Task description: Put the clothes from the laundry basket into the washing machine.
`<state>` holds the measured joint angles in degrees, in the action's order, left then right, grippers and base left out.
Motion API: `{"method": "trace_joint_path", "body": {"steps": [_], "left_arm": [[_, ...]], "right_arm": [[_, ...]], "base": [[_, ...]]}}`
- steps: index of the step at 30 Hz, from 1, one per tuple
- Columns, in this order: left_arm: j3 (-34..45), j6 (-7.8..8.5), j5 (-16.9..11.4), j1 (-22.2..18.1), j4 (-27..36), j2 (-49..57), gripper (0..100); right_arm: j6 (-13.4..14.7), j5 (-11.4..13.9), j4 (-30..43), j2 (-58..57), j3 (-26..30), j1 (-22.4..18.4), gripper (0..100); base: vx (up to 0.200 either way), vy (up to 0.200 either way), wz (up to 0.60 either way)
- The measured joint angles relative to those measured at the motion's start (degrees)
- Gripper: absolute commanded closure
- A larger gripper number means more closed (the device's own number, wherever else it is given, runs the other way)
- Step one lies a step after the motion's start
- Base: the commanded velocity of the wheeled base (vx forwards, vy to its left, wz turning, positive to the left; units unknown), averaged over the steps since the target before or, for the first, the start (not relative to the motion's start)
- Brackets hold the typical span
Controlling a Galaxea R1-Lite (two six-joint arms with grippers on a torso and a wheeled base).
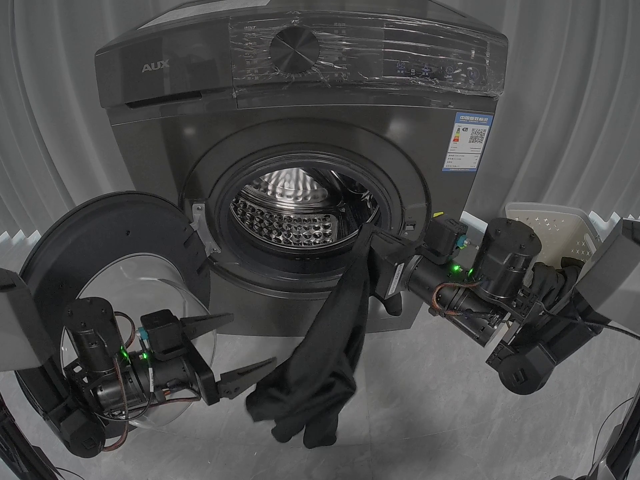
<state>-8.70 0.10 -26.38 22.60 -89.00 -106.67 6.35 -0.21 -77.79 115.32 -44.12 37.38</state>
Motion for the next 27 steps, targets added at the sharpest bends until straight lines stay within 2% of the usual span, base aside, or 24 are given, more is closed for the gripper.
{"method": "trace_joint_path", "body": {"steps": [3,5,9,16,27], "left_arm": [[2.1,0.3,-3.0,0.0,0.0,0.1,0],[2.8,0.44,-3.4,0.0,0.0,0.1,0],[2.3,0.34,-2.6,-0.1,0.0,-0.9,0],[-3.0,0.3,1.3,-0.2,0.1,-5.2,0],[-7.8,0.41,2.1,-0.1,0.0,-11.7,0]], "right_arm": [[0.0,-0.1,0.1,0.0,-1.1,0.0,100],[0.0,-0.1,0.0,0.0,-1.7,0.1,100],[-0.1,0.1,0.0,-0.1,-2.1,0.5,100],[-0.1,0.3,-0.2,-0.8,-2.1,1.5,100],[0.2,0.4,-0.7,-1.7,-2.2,2.0,100]], "base": [[0.0,0.0,0.0],[0.0,0.0,0.0],[0.0,0.0,0.0],[0.0,0.0,0.0],[0.0,0.0,0.0]]}}
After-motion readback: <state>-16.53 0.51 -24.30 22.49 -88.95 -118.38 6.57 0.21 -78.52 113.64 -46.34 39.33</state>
